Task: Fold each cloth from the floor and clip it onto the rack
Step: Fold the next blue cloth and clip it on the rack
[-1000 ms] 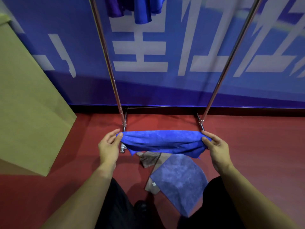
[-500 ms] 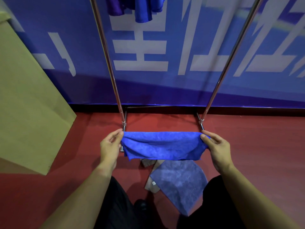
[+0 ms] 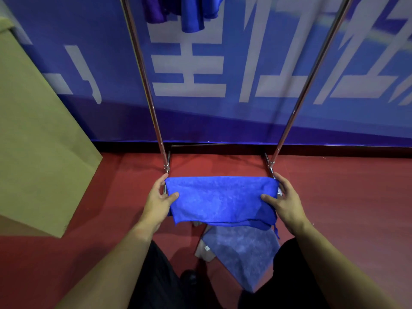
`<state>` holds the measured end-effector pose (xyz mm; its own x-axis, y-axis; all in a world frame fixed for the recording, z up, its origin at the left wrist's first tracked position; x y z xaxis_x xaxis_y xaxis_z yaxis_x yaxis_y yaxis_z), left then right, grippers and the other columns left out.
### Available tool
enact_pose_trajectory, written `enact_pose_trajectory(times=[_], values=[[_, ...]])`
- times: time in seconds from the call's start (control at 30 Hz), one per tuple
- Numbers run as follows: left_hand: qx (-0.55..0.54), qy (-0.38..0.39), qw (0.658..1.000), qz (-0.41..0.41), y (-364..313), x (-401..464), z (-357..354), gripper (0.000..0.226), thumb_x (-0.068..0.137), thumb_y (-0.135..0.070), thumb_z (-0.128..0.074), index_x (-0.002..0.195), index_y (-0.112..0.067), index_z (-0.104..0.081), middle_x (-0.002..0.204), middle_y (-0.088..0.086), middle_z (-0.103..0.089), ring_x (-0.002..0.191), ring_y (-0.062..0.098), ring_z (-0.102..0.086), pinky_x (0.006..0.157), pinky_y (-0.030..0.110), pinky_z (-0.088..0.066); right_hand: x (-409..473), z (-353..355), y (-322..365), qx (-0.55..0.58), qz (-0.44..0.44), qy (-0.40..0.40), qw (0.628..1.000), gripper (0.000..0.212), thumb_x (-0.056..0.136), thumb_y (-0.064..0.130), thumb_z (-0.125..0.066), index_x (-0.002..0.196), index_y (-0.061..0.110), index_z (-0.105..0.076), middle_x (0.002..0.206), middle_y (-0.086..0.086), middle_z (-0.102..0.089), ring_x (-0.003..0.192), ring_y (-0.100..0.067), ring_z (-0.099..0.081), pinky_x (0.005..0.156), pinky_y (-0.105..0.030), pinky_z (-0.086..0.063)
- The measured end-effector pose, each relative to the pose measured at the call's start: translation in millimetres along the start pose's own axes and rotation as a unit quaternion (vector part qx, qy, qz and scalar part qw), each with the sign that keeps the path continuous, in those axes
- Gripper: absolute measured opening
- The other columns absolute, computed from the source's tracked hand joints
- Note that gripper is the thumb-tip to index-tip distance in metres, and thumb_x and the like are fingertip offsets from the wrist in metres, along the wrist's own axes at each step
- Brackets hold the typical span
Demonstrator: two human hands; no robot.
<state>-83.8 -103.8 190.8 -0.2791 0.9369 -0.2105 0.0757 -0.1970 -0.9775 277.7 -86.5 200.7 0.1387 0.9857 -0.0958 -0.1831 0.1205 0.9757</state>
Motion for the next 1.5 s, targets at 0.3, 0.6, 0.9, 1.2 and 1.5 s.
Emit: enact_pose_trajectory(times=[0.3,0.6,0.9,1.2,1.5], values=[[0.026,-0.075,0.997,-0.005,2.5,8.9,15.0,0.069,0.082,0.006,-0.075,0.142,-0.019,-0.049,0.121,0.001,-0.065,0.075,0.007,-0.068,0.06,0.014,-0.053,2.0,2.4,-2.4,-0.05,-0.004,-0.032,0.998,0.079,0.075,0.004,-0.085,0.143,0.021,-0.047,0.127,0.002,-0.06,0.096,-0.008,-0.068,0.078,-0.011,-0.053],[0.055,-0.072,0.996,-0.024,2.9,8.1,16.6,0.027,0.088,0.0,-0.071,0.109,-0.018,-0.07,0.091,0.007,-0.073,0.091,0.017,-0.066,0.091,0.032,-0.051,5.5,2.9,-5.9,-0.07,-0.01,-0.028,0.997,0.021,0.082,0.008,-0.08,0.102,0.013,-0.076,0.1,-0.003,-0.078,0.089,-0.006,-0.072,0.081,-0.015,-0.055],[0.079,0.008,0.997,-0.002,5.3,7.0,14.0,0.032,0.075,0.013,-0.078,0.097,-0.009,-0.072,0.098,0.016,-0.075,0.077,0.011,-0.073,0.07,0.02,-0.058,4.9,1.9,-10.7,-0.125,-0.015,0.017,0.992,0.041,0.07,0.019,-0.091,0.106,0.02,-0.072,0.106,0.008,-0.073,0.1,-0.01,-0.068,0.094,-0.028,-0.051],[0.361,0.037,0.928,-0.08,26.5,13.9,17.5,0.061,0.077,0.018,-0.064,0.054,-0.039,-0.069,0.107,-0.002,-0.067,0.096,0.013,-0.065,0.085,0.006,-0.041,3.6,-1.2,-15.1,-0.251,-0.014,0.055,0.966,0.028,0.076,0.001,-0.081,0.063,0.016,-0.061,0.071,0.008,-0.066,0.065,-0.003,-0.059,0.062,-0.011,-0.042],[0.449,0.089,0.884,-0.09,29.5,9.8,18.0,0.055,0.08,0.02,-0.046,0.079,-0.021,-0.083,0.115,0.009,-0.067,0.104,0.024,-0.065,0.093,0.013,-0.038,3.4,-5.2,-16.3,-0.328,0.014,0.122,0.937,0.035,0.09,-0.01,-0.055,0.09,0.011,-0.082,0.095,0.004,-0.07,0.089,-0.011,-0.061,0.074,0.004,-0.036]])
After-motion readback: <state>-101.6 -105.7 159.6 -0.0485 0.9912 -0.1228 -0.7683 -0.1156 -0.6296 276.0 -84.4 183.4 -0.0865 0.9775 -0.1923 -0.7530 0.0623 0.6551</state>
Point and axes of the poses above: each hand's wrist, its own x-axis towards the middle knuckle, its own z-axis out of the back of the hand, y = z × x, the point moved 2 cm from there along x, towards the middle knuckle
